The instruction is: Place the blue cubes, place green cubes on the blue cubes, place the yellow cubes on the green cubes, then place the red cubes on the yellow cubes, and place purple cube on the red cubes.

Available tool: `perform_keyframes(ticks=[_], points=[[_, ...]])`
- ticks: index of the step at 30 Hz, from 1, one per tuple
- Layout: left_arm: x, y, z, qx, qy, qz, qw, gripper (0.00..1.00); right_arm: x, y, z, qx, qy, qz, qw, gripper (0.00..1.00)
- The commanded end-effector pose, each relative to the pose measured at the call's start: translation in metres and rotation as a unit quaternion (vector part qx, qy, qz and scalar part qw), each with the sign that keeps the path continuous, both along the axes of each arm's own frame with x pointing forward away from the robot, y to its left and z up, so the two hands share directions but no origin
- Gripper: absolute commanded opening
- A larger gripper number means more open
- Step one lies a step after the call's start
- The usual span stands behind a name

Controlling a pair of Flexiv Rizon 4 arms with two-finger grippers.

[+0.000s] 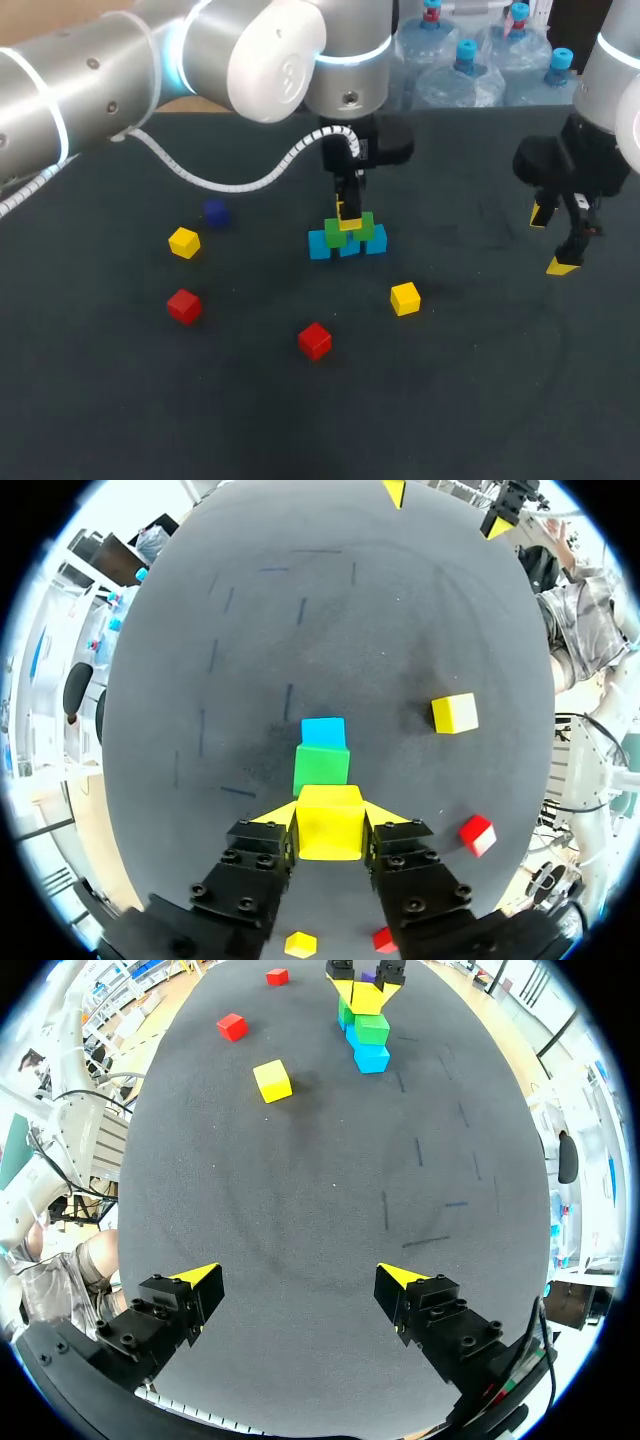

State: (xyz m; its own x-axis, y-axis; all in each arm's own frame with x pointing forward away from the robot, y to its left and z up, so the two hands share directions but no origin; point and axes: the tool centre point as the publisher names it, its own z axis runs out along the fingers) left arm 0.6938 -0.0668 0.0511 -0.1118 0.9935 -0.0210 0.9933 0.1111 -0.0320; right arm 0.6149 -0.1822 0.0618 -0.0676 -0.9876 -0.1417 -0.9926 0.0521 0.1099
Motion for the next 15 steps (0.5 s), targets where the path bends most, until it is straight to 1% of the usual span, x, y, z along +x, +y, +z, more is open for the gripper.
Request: perform_keyframes(ticks=[1, 4, 5, 6, 7, 8, 15], points=[[0.0037, -0.0007, -0.0009, 0.002, 0.003, 0.000, 1.000, 0.07, -0.0005, -0.0004, -0.0003, 0.000, -0.001, 0.000, 1.000, 1.00], [0.0043, -0.0006, -0.0019, 0.002, 0.003, 0.001, 1.000, 0.07, -0.0005, -0.0004, -0.0003, 0.000, -0.001, 0.000, 1.000, 1.00], [0.0045, -0.0006, -0.0021, 0.001, 0.003, 0.002, 1.000, 0.11, -0.0005, -0.0004, -0.0003, 0.000, -0.001, 0.000, 1.000, 1.00], [0.0046, -0.0006, -0.0021, 0.001, 0.004, 0.002, 1.000, 0.40, -0.0005, -0.0004, -0.0003, 0.000, -0.001, 0.000, 1.000, 1.00], [0.0046, -0.0008, -0.0022, 0.000, 0.003, 0.005, 1.000, 0.98, -0.0005, -0.0004, -0.0003, 0.000, -0.001, 0.000, 1.000, 1.00], [0.0048, -0.0006, -0.0022, -0.002, 0.003, 0.006, 1.000, 1.00, -0.0005, -0.0004, -0.0003, 0.000, -0.001, 0.000, 1.000, 1.00], [0.0030, 0.0017, -0.0018, -0.010, 0.000, 0.017, 1.000, 1.00, -0.0005, -0.0004, -0.0003, 0.000, -0.001, 0.000, 1.000, 1.00]])
